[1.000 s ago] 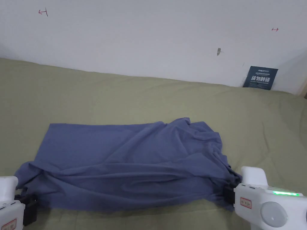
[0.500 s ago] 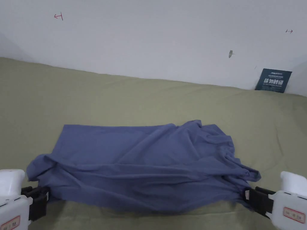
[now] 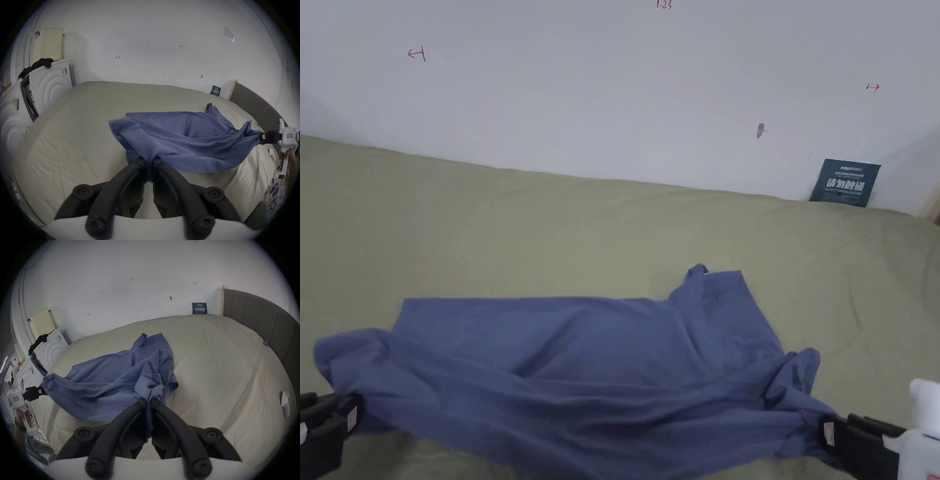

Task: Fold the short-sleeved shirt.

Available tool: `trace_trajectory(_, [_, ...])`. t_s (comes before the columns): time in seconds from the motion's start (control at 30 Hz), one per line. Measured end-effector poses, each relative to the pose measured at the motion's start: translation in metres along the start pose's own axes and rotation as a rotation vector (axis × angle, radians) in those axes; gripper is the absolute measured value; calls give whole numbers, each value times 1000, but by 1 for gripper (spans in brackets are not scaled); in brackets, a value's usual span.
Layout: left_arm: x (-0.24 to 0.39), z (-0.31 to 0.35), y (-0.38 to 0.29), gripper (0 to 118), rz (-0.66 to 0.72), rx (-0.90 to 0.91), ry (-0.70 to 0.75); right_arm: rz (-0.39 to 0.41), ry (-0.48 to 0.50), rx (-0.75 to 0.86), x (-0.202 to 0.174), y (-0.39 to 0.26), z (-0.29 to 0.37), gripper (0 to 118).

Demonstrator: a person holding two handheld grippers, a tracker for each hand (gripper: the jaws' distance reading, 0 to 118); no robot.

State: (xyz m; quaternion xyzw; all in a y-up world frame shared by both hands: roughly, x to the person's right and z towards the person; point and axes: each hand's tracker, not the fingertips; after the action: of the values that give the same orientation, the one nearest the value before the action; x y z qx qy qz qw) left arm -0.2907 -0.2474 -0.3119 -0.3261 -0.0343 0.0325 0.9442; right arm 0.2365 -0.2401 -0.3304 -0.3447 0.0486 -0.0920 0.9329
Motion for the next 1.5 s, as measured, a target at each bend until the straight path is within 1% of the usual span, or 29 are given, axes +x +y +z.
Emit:
trace_trajectory(0.07, [0, 11, -6, 9, -4, -15, -7, -21, 0, -38, 0, -9, 14, 8])
trace_trajectory(0.27, [-3, 47, -34, 9, -6, -57, -4, -22, -30, -107, 0, -37, 60, 8])
trace_trajectory(0.37, [-7, 66, -53, 9, -22, -87, 11, 21, -43, -125, 1, -50, 82, 8])
trace_trajectory(0.4, [-10, 71, -60, 9, -12, -110, 12, 19, -41, -138, 3, -55, 87, 8])
trace_trajectory(0.47, [-16, 81, -76, 9, 28, -150, -3, -10, -47, -170, 7, -66, 95, 8])
trace_trajectory(0.53, [-17, 89, -91, 9, 31, -170, -16, 5, -52, -184, 7, -79, 101, 8])
trace_trajectory(0.63, [-13, 97, -111, 9, 22, -241, -7, 14, -80, -271, 9, -100, 99, 8])
trace_trajectory(0.7, [-13, 99, -124, 9, 42, -303, -35, 11, -93, -304, 11, -113, 97, 8])
trace_trajectory(0.77, [-14, 101, -132, 9, 49, -314, -33, -10, -100, -322, 15, -122, 94, 8])
trace_trajectory(0.83, [-16, 101, -133, 11, 78, -341, -35, -33, -99, -384, 18, -124, 90, 8])
trace_trajectory(0.87, [-17, 104, -131, 19, 104, -339, -32, -77, -104, -402, 19, -122, 90, 10])
trace_trajectory(0.9, [-16, 109, -126, 36, 114, -339, -17, -107, -96, -401, 20, -119, 92, 23])
trace_trajectory(0.97, [-19, 122, -117, 65, 144, -312, -9, -62, -110, -361, 16, -112, 104, 63])
trace_trajectory(1.0, [-19, 132, -109, 68, 140, -279, -12, -19, -111, -326, 13, -106, 113, 74])
trace_trajectory(1.03, [-17, 140, -100, 68, 136, -239, -16, 14, -112, -291, 10, -100, 120, 72])
trace_trajectory(1.07, [-14, 149, -89, 68, 132, -196, -1, 44, -111, -256, 4, -92, 127, 73])
trace_trajectory(1.13, [-4, 159, -67, 70, 86, -130, 23, 60, -107, -214, -8, -76, 134, 73])
trace_trajectory(1.23, [14, 147, -41, 71, 31, -65, 36, 92, -80, -115, -34, -51, 129, 73])
trace_trajectory(1.27, [20, 137, -33, 71, 32, -59, 48, 115, -68, -82, -42, -46, 120, 73])
trace_trajectory(1.33, [28, 116, -22, 68, 38, -62, 46, 153, -79, -40, -64, -35, 103, 72])
trace_trajectory(1.37, [31, 100, -18, 62, 47, -59, 51, 184, -80, -17, -77, -31, 91, 72])
trace_trajectory(1.4, [35, 88, -14, 34, 50, -60, 63, 207, -68, 2, -87, -29, 78, 69])
trace_trajectory(1.43, [39, 77, -11, 4, 52, -56, 79, 232, -61, 18, -97, -28, 67, 62])
trace_trajectory(1.47, [43, 66, -8, 0, 46, -48, 113, 244, -61, 27, -109, -27, 55, 44])
trace_trajectory(1.5, [50, 56, -5, 0, 40, -45, 143, 256, -54, 25, -119, -26, 45, 3])
